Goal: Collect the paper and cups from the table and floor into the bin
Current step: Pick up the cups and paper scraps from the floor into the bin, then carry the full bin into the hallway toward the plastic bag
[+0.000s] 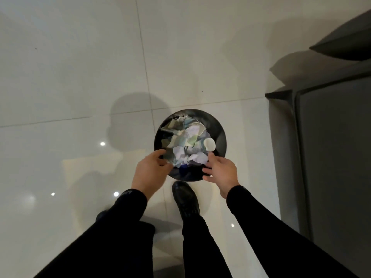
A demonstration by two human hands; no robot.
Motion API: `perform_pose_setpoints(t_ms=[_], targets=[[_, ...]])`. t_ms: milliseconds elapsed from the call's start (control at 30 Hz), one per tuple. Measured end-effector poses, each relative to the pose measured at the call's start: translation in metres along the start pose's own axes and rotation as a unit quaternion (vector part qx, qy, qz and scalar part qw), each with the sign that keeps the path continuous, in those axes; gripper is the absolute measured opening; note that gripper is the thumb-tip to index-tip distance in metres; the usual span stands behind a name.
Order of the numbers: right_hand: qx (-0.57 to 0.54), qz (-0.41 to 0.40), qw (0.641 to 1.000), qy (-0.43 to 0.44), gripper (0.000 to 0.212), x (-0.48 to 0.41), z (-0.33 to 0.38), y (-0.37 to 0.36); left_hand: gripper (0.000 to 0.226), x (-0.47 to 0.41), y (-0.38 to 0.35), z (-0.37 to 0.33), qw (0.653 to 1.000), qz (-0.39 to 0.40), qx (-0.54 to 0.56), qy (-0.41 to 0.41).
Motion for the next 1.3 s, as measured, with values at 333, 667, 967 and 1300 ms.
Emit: perform_pose_setpoints(t_ms=[333, 667, 967, 1300], targets=[[-0.122, 0.096, 0.971, -0.183, 0.017, -0.036, -0.082, -0.027, 0.028, 0.013, 0.029, 0.054, 0.997, -0.026, -0.046, 0.059], [-0.011, 0.084, 0.995, -0.046, 0.025, 0.014, -0.011, -0.039, 0.025, 0.05, 0.107, 0.068, 0.994, -0.085, -0.024, 0.064], [0.115, 0.113, 0.985, 0.066, 0.019, 0.246, 0.124, -0.031, 0.017, 0.162, 0.281, -0.092, 0.982, -0.169, -0.071, -0.055], [0.171, 0.174, 0.938, 0.246, 0.02, 0.545, 0.253, -0.059, 0.016, 0.38, 0.469, -0.263, 0.912, -0.367, 0.052, -0.178]])
Point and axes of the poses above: each hand's wrist, its own x-axis away from the middle knuckle, its own y-axis out of the back of the hand, z = x × y, the point moved 10 cm from there along -x, towards the middle knuckle, and after that the axes turned 11 degrees about -y, right-handed, at the moved point
